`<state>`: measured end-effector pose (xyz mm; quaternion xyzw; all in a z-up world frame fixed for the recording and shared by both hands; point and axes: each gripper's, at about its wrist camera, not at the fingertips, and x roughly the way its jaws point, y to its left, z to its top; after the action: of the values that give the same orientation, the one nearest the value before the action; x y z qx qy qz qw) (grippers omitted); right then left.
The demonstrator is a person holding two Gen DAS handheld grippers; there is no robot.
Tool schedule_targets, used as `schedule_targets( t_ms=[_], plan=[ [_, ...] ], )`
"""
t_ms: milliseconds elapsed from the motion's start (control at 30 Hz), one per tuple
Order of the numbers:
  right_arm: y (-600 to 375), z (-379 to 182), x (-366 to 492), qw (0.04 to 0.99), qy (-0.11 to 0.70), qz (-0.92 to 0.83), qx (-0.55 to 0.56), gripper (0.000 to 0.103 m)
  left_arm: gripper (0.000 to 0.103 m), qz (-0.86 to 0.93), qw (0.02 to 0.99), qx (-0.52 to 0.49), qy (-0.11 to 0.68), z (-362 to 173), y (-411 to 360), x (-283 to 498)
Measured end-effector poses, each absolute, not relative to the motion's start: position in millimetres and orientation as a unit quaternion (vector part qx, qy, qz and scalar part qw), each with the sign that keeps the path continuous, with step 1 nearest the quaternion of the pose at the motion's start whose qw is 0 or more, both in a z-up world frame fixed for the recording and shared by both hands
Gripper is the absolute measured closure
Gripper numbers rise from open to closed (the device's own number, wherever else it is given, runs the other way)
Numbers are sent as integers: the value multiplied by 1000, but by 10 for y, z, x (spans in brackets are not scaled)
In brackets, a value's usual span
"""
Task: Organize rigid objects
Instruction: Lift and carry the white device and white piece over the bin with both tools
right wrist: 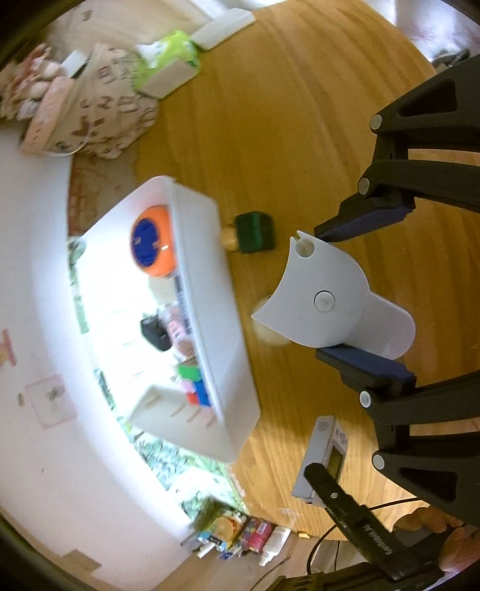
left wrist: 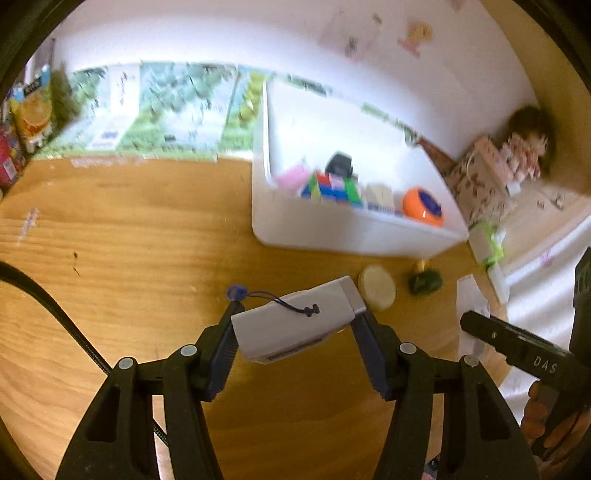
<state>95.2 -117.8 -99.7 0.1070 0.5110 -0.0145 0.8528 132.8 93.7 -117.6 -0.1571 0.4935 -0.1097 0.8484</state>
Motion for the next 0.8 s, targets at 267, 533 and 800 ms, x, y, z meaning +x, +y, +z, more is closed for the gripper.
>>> schedule_targets(
  t_ms=[267, 533, 800],
  plan=[
    [-1226, -640, 1061, 878, 473, 9, 81, 46, 40, -85, 882, -163, 434, -762, 989, 1436],
    [-1336, -401, 1253, 895, 440, 22, 68, 46, 40, -70, 907, -160, 383, -455, 951, 1629],
    [-1444, -324, 1479, 908, 412, 35, 66, 46, 40, -69, 918, -148, 362, -309, 841, 1837]
  ],
)
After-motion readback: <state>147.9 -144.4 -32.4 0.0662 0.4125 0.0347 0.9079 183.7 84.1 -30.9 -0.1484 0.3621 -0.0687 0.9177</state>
